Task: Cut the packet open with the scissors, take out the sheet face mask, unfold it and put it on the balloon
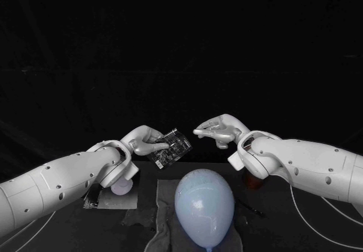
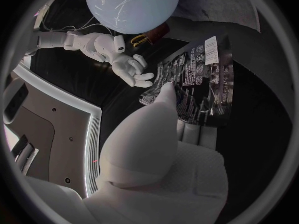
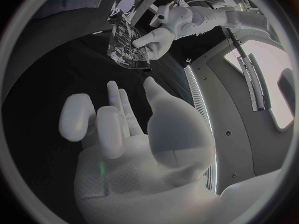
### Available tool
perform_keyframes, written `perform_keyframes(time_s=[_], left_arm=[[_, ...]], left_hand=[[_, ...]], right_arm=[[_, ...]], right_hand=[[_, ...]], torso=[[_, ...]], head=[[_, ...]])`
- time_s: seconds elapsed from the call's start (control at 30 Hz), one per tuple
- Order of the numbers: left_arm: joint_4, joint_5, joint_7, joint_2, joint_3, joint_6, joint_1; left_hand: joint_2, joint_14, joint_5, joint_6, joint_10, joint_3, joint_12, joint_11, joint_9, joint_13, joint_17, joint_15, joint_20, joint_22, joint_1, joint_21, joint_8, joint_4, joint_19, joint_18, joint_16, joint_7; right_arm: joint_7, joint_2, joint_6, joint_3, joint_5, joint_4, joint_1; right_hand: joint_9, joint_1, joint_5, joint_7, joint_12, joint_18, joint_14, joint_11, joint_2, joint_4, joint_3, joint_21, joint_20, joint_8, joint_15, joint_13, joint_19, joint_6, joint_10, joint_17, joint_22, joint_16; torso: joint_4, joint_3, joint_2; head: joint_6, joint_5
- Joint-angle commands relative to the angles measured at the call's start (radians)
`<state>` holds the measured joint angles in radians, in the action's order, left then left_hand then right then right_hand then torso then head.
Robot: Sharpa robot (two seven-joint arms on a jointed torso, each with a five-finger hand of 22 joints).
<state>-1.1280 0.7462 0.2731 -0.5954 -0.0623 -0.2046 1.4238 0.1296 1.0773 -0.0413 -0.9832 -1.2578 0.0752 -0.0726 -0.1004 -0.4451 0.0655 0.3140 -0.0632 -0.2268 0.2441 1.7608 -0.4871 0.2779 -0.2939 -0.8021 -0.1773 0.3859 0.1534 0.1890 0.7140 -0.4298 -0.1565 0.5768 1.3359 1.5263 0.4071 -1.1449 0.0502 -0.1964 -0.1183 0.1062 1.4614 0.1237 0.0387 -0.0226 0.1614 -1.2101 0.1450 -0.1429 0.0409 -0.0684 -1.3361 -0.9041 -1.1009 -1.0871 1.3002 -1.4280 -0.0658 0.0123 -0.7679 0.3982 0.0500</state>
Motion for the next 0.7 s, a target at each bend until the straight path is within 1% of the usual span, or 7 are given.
perform_keyframes(time_s=[0.03,0.13,0.33,0.5,0.6,0.63,0.7], left_arm=[[-0.006,-0.023,0.014,-0.003,0.001,0.021,0.000],[-0.007,-0.029,0.017,-0.006,0.001,0.020,0.000],[-0.007,-0.052,0.026,-0.011,0.001,0.006,0.000],[-0.002,-0.082,0.034,-0.015,0.001,-0.010,-0.002],[0.005,-0.104,0.040,-0.017,0.002,-0.019,-0.007],[0.008,-0.111,0.042,-0.017,0.002,-0.022,-0.009],[0.014,-0.124,0.047,-0.017,0.002,-0.026,-0.015]], left_hand=[[0.002,-0.003,-0.007,0.005,0.004,0.007,0.004,-0.002,-0.002,-0.001,0.001,-0.006,0.001,0.000,-0.007,-0.002,-0.001,0.001,0.006,0.008,-0.005,0.000],[0.004,-0.004,-0.007,0.007,0.006,0.016,0.007,-0.003,0.000,-0.001,0.003,-0.007,-0.001,0.000,-0.013,-0.001,-0.004,0.001,0.007,0.007,-0.009,0.001],[0.005,-0.005,-0.007,0.008,0.007,0.021,0.007,-0.004,0.000,-0.001,0.004,-0.008,-0.001,0.000,-0.017,-0.001,-0.005,0.001,0.007,0.006,-0.011,0.002],[0.004,-0.004,-0.007,0.008,0.006,0.024,0.007,-0.003,0.001,0.000,0.005,-0.007,-0.002,0.000,-0.017,-0.002,-0.005,0.002,0.007,0.005,-0.011,0.001],[0.003,-0.003,-0.007,0.007,0.005,0.027,0.007,-0.003,0.001,0.000,0.005,-0.007,-0.002,0.000,-0.017,-0.002,-0.005,0.002,0.007,0.005,-0.012,0.001],[0.001,-0.002,-0.007,0.007,0.005,0.031,0.007,-0.002,0.001,0.000,0.006,-0.007,-0.002,0.001,-0.017,-0.002,-0.005,0.003,0.006,0.004,-0.013,0.000],[0.000,-0.002,-0.007,0.006,0.004,0.034,0.007,-0.002,0.001,0.000,0.007,-0.006,-0.002,0.001,-0.017,-0.003,-0.005,0.003,0.006,0.003,-0.013,0.000]], right_arm=[[0.050,-0.002,-0.024,0.000,-0.046,-0.007,0.001],[0.048,-0.006,-0.029,0.000,-0.049,-0.015,0.001],[0.047,-0.012,-0.033,0.000,-0.052,-0.027,0.001],[0.064,-0.007,-0.044,-0.001,-0.059,-0.025,-0.002],[0.085,-0.003,-0.049,-0.002,-0.076,-0.024,-0.008],[0.092,-0.002,-0.050,-0.002,-0.081,-0.026,-0.010],[0.105,-0.001,-0.050,-0.003,-0.090,-0.028,-0.017]], right_hand=[[-0.002,-0.011,-0.002,0.002,-0.004,-0.017,0.013,-0.001,-0.016,-0.013,-0.001,-0.008,-0.001,-0.001,-0.001,0.002,-0.009,-0.008,-0.007,-0.005,0.005,-0.005],[-0.005,-0.033,-0.002,0.005,-0.005,-0.020,0.017,-0.004,-0.036,-0.028,0.000,-0.023,-0.004,0.001,-0.003,0.001,-0.019,-0.017,-0.015,-0.018,0.017,-0.011],[-0.009,-0.055,-0.002,0.008,-0.006,-0.022,0.020,-0.007,-0.042,-0.036,0.000,-0.032,-0.006,0.003,-0.005,0.002,-0.025,-0.024,-0.022,-0.027,0.025,-0.015],[-0.011,-0.067,-0.002,0.009,-0.006,-0.022,0.019,-0.008,-0.043,-0.039,0.000,-0.032,-0.007,0.005,-0.006,0.002,-0.025,-0.028,-0.025,-0.024,0.025,-0.014],[-0.012,-0.073,-0.002,0.010,-0.006,-0.021,0.017,-0.008,-0.044,-0.040,0.001,-0.028,-0.007,0.006,-0.007,0.002,-0.023,-0.029,-0.026,-0.016,0.023,-0.012],[-0.013,-0.077,-0.002,0.010,-0.005,-0.020,0.016,-0.008,-0.044,-0.040,0.001,-0.024,-0.007,0.007,-0.007,0.002,-0.020,-0.029,-0.026,-0.010,0.020,-0.010],[-0.014,-0.081,-0.002,0.010,-0.005,-0.020,0.015,-0.008,-0.045,-0.041,0.002,-0.023,-0.007,0.008,-0.007,0.002,-0.019,-0.029,-0.026,-0.008,0.020,-0.009]], torso=[[-0.0006,0.0003,-0.001],[-0.0001,0.0009,-0.001],[-0.0019,0.0010,0.000],[-0.0015,0.0015,0.002],[-0.0015,0.0006,0.005],[-0.0014,0.0001,0.005],[-0.0012,0.0004,0.010]], head=[[0.000,0.001],[-0.002,0.003],[-0.005,0.005],[-0.051,0.009],[-0.071,0.014],[-0.086,0.015],[-0.096,0.015]])
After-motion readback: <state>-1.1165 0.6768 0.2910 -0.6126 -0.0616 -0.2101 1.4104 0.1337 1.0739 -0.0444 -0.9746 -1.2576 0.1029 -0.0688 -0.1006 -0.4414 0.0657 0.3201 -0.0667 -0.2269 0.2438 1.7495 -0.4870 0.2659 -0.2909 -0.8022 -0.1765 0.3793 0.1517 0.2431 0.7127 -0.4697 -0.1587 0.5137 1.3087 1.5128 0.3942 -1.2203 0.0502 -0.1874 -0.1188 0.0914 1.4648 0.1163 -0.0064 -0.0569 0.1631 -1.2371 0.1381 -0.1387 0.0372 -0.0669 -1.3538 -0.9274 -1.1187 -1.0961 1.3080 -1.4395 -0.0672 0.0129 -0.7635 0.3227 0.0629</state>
